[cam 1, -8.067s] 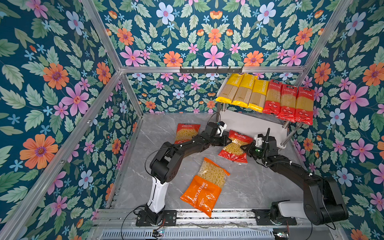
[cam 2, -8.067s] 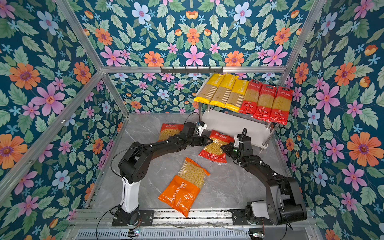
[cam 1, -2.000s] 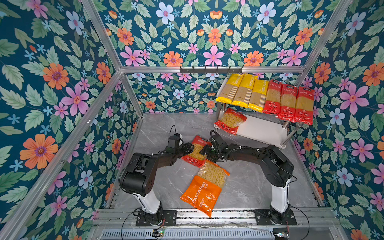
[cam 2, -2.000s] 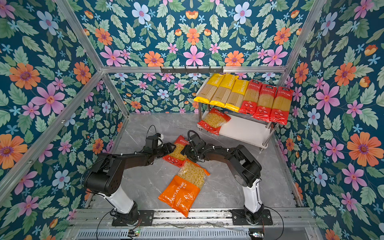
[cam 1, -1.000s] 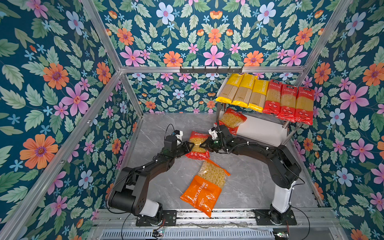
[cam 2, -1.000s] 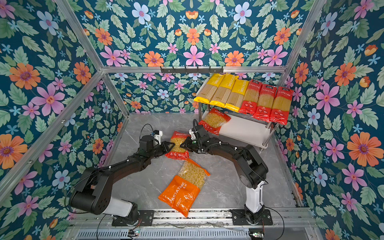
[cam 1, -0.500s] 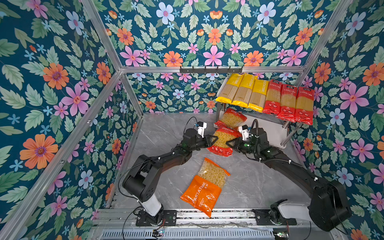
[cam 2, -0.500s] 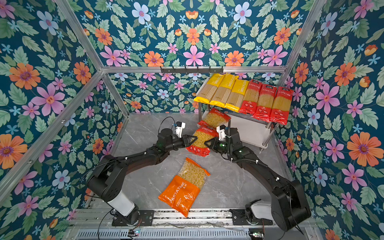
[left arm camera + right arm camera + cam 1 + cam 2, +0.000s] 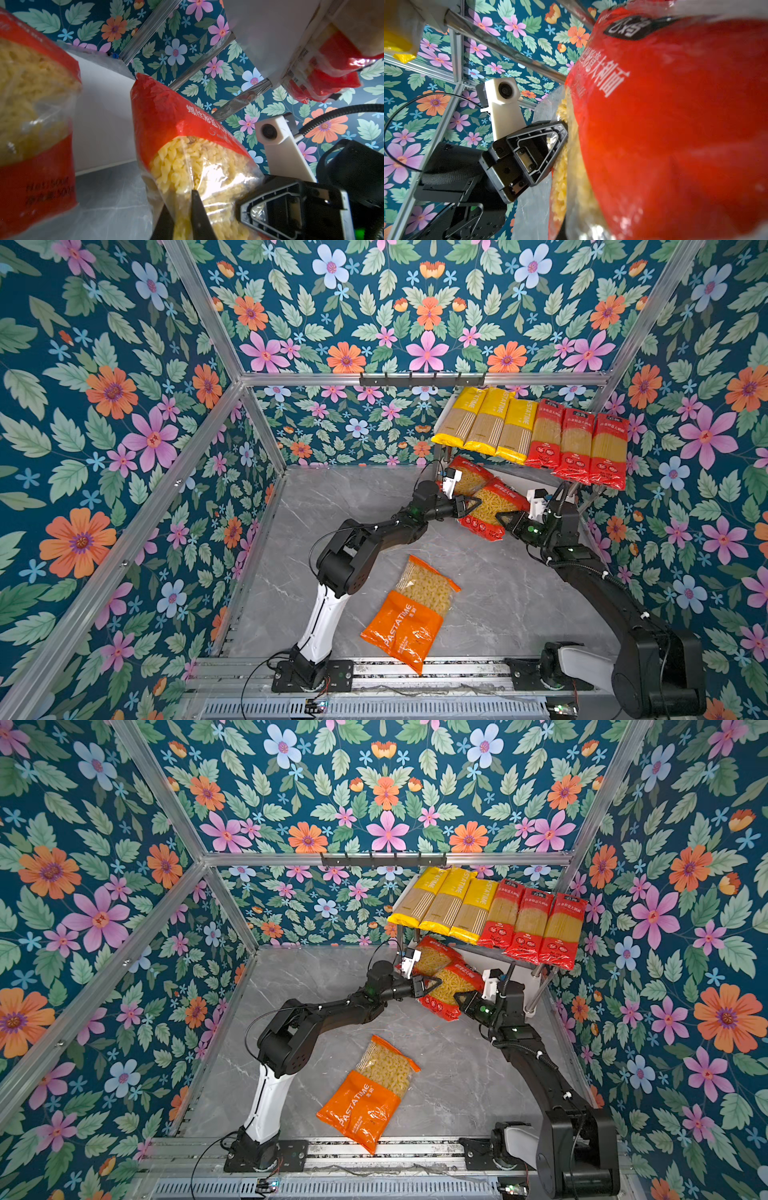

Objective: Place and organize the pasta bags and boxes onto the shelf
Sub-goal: 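Slide the second red fusilli bag under the lower shelf beside the first with both grippers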

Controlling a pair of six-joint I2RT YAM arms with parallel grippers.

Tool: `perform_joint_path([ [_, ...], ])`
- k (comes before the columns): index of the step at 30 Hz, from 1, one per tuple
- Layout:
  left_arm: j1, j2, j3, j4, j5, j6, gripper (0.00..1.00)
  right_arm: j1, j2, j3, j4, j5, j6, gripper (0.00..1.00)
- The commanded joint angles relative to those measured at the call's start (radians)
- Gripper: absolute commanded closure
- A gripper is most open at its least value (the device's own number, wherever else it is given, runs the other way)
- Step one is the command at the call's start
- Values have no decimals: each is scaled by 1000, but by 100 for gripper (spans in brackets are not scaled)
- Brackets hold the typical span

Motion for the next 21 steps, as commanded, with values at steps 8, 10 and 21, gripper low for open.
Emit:
perform_joint_path([
  [8, -2, 238, 296, -22, -268, 113, 87, -29, 210, 45, 400, 193, -139, 100],
  [10, -6, 283, 355, -44, -278, 118, 86, -38, 268, 64, 424, 197, -139, 100],
  [21, -9, 376, 493, -167, -352, 152, 86, -87, 443, 211, 226, 152, -67, 65],
])
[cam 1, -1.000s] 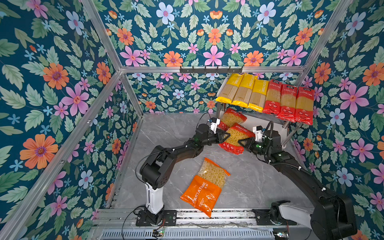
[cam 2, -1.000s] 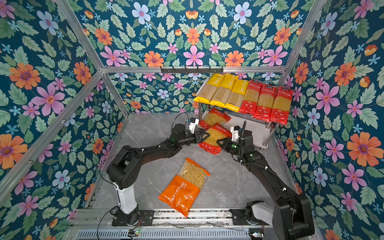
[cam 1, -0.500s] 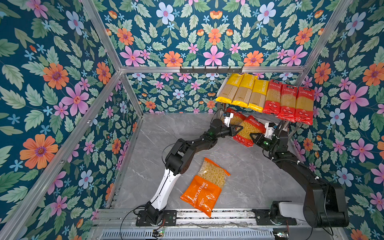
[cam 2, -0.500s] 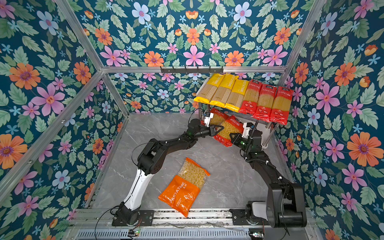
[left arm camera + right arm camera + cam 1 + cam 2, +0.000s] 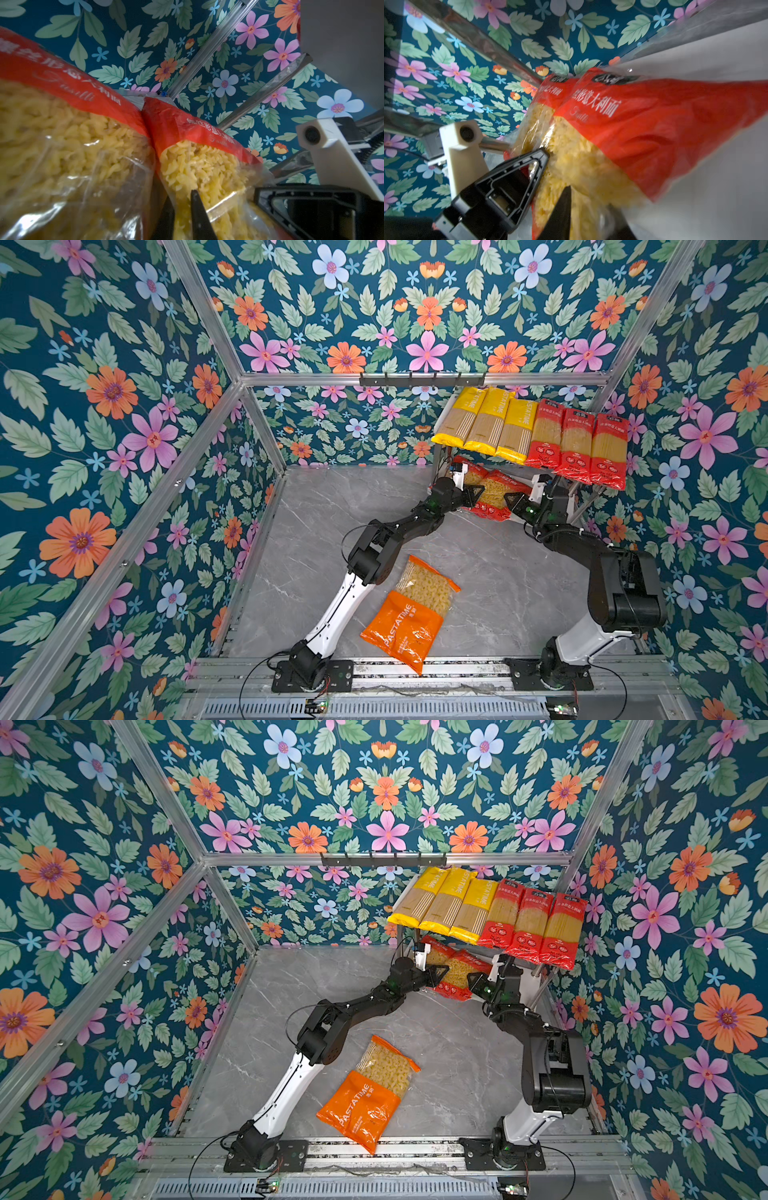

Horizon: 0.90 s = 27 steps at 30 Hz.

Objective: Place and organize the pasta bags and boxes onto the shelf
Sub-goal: 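Slide the second red fusilli bag under the lower shelf beside the first with both grippers, then open both grippers and withdraw them from the lower shelf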

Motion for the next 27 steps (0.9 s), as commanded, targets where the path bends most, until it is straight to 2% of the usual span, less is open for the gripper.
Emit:
perform_joint_path([
  [1, 6, 12, 5, -20, -79, 27, 86, -1, -2, 3, -33, 7, 40, 63],
  [5, 1, 14, -5, -18, -105, 8, 86, -1, -44, -22, -149, 37, 73, 51],
  [9, -9, 17, -7, 0, -117, -14, 86, -1, -83, -57, -215, 8, 129, 43],
  [13, -21, 26, -8, 24, -126, -42, 86, -1, -124, -112, -185, -47, 194, 40],
  [18, -41, 38, 12, 24, -129, -50, 86, 5, -118, -174, -52, -113, 299, 40],
  [20, -48, 41, 23, 24, -120, -50, 84, 7, -91, -170, -16, -121, 316, 44],
  [22, -49, 41, 38, 8, -106, -32, 82, 7, -61, -157, 10, -125, 332, 52],
  [27, -36, -29, -9, -44, -96, 35, 62, -8, -34, -125, 48, -115, 349, 79],
])
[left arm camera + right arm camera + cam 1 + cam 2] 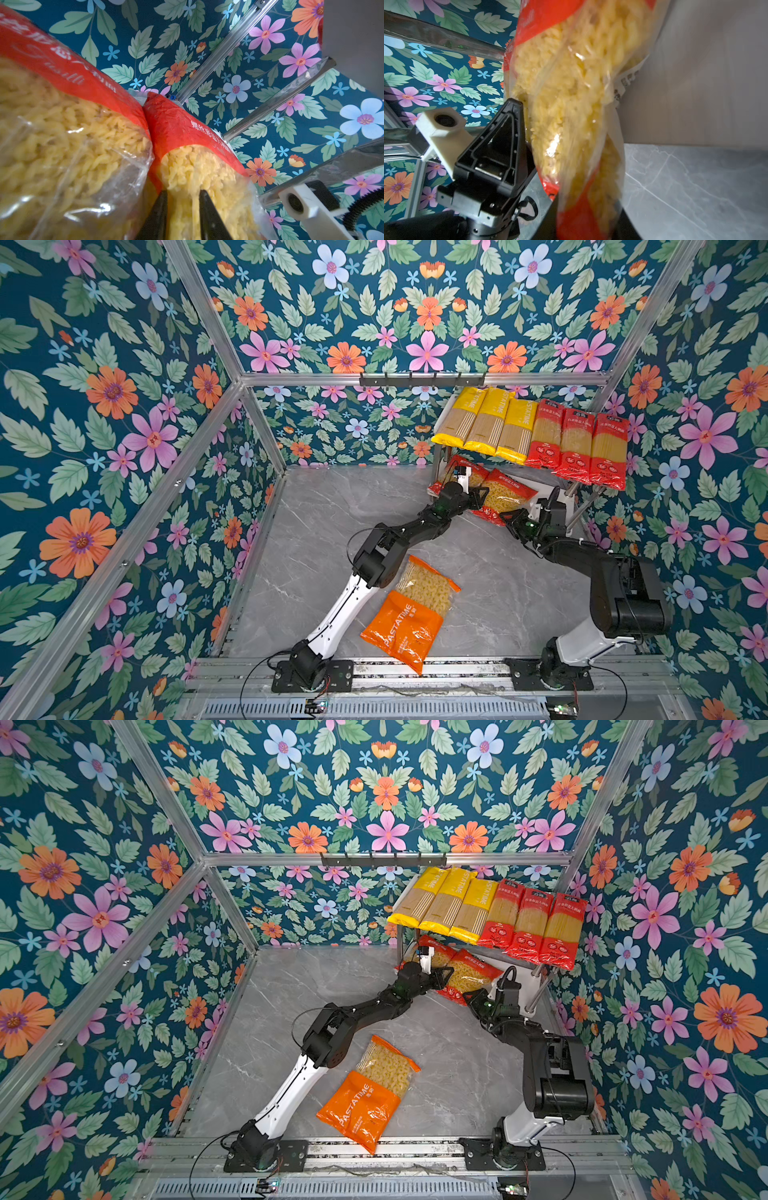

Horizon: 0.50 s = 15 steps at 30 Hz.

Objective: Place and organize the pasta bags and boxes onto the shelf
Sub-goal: 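Open both grippers and withdraw them from the lower shelf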

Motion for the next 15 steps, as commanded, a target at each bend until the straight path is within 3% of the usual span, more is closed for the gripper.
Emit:
perform_joint_path([
  [1, 14, -58, -46, -19, 10, 49, 58, -9, 7, 33, 85, -6, 34, 82],
  [5, 36, -157, -170, 15, 9, 49, 49, -26, 17, 91, 71, -30, 38, 85],
  [9, 44, -265, -312, 60, 21, 57, 48, -30, 39, 138, 23, -36, 15, 88],
  [15, 53, -452, -590, 110, 26, 106, 48, -31, 123, 109, 33, -138, 13, 93],
])
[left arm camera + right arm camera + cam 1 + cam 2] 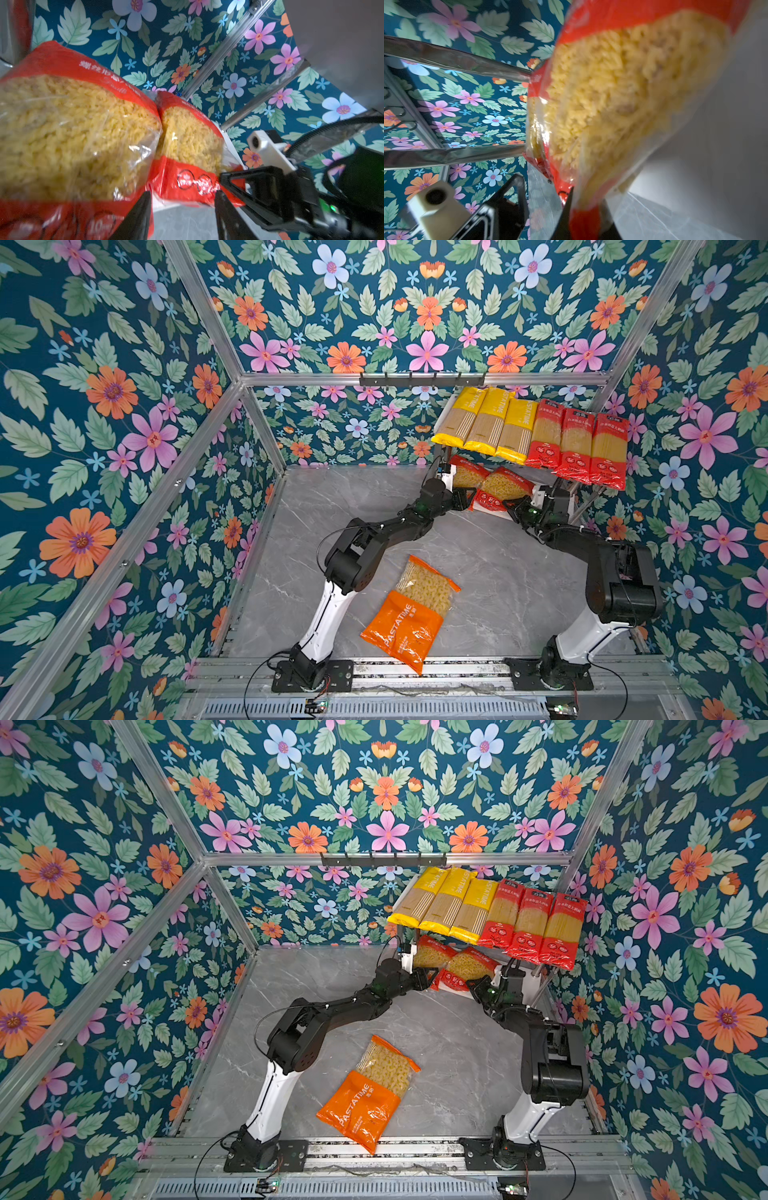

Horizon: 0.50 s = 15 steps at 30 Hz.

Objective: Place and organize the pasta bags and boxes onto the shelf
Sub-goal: 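Open both grippers and withdraw them from the lower shelf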

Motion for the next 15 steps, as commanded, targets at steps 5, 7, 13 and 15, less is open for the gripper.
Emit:
perform_joint_path([
  [5, 44, -228, -315, 102, -3, 38, 48, -11, -26, -21, -68, -85, -56, 92],
  [7, 55, -286, -391, 107, -7, 39, 48, -28, -51, -17, -97, -83, -65, 88],
  [13, 82, -448, -576, 109, -35, 47, 47, -45, -116, 34, -220, 7, -99, 51],
  [15, 94, -495, -629, 97, -46, 49, 47, -45, -106, 70, -292, 74, -105, 45],
])
